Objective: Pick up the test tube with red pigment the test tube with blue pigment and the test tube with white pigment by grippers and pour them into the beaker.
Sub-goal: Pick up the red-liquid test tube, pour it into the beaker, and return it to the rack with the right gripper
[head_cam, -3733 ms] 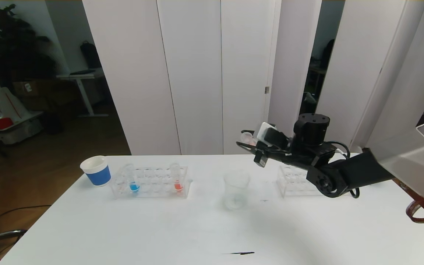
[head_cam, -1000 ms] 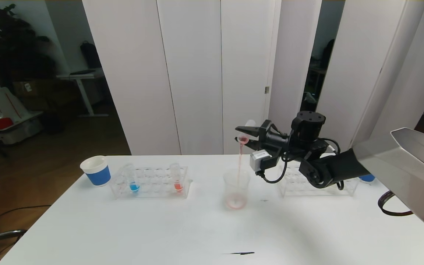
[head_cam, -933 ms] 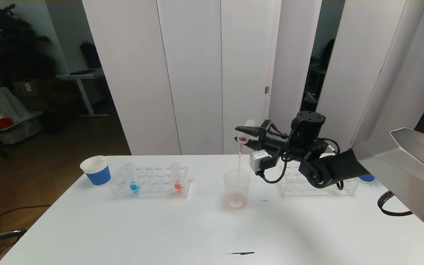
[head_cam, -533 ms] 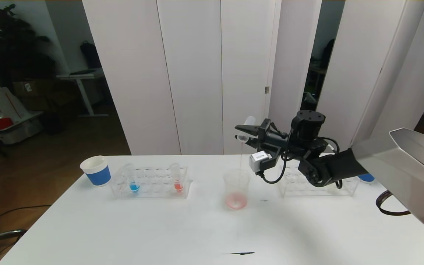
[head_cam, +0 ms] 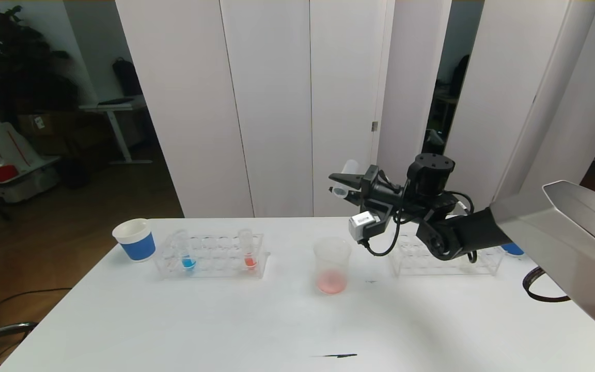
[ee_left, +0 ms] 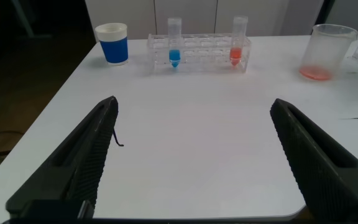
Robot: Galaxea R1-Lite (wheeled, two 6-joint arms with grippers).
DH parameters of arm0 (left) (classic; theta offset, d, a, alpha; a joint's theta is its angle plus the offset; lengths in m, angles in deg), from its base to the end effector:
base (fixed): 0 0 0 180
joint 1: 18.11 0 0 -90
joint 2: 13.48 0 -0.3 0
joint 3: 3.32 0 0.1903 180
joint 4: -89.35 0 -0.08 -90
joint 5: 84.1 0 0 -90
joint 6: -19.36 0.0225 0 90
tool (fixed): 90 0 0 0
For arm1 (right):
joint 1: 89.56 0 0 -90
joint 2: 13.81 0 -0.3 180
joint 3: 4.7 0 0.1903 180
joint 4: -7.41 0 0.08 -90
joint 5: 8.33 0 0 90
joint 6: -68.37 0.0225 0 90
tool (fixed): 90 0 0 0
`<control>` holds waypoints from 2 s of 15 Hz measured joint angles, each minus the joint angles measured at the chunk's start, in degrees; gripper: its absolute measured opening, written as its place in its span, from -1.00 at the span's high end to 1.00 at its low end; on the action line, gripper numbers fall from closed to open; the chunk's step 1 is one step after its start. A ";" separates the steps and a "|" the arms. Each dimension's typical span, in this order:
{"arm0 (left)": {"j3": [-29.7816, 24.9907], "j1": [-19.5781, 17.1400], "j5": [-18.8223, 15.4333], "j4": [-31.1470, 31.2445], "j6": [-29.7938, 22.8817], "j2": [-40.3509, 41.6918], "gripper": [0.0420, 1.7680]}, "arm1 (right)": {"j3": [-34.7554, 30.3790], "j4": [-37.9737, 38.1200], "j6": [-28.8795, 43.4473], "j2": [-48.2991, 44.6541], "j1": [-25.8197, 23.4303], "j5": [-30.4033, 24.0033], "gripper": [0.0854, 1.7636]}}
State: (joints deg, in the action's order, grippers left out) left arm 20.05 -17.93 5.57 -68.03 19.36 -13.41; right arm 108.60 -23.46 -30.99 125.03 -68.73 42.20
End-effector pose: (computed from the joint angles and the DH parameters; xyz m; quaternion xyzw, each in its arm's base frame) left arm -0.0229 -0.0001 0.0768 0.0000 -0.0072 -0.0045 1.0000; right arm 0.4571 0.1892 0.1244 -0.6635 -0.4122 0.2897 0.5532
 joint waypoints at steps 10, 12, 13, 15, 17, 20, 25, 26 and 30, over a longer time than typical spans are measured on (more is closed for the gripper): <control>0.00 0.00 -0.02 0.00 0.00 0.00 -0.98 | -0.21 0.16 5.99 -1.94 1.79 6.34 0.42; 0.00 0.00 -0.02 0.00 0.00 -0.02 -0.98 | -0.33 0.20 9.35 -3.67 2.84 10.40 0.42; 0.00 0.00 -0.02 0.00 0.00 -0.02 -0.98 | -0.51 0.05 11.25 -4.63 3.39 11.93 0.42; 0.00 0.00 -0.02 0.00 0.00 -0.02 -0.98 | -0.85 -0.06 15.74 -6.36 4.13 15.58 0.42; 0.00 0.00 0.00 0.00 0.00 0.00 -0.98 | -1.67 -0.11 21.97 -8.19 4.27 20.76 0.42; 0.00 0.00 -0.02 0.00 0.00 -0.02 -0.98 | -4.13 -0.23 35.62 -11.17 4.35 31.27 0.42; 0.00 0.00 0.00 0.00 0.00 0.00 -0.98 | -6.94 -4.50 62.07 -14.03 5.02 46.39 0.42; 0.00 0.00 0.00 0.00 0.00 -0.02 -0.98 | -7.38 -4.50 67.39 -14.23 5.21 49.34 0.42; 0.00 0.00 0.00 0.00 0.00 0.00 -0.98 | -8.81 -4.36 86.09 -14.38 5.55 55.59 0.42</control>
State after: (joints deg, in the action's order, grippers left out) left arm 20.05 -17.93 5.57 -68.03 19.36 -13.41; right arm 99.79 -27.83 55.10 110.65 -63.18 97.79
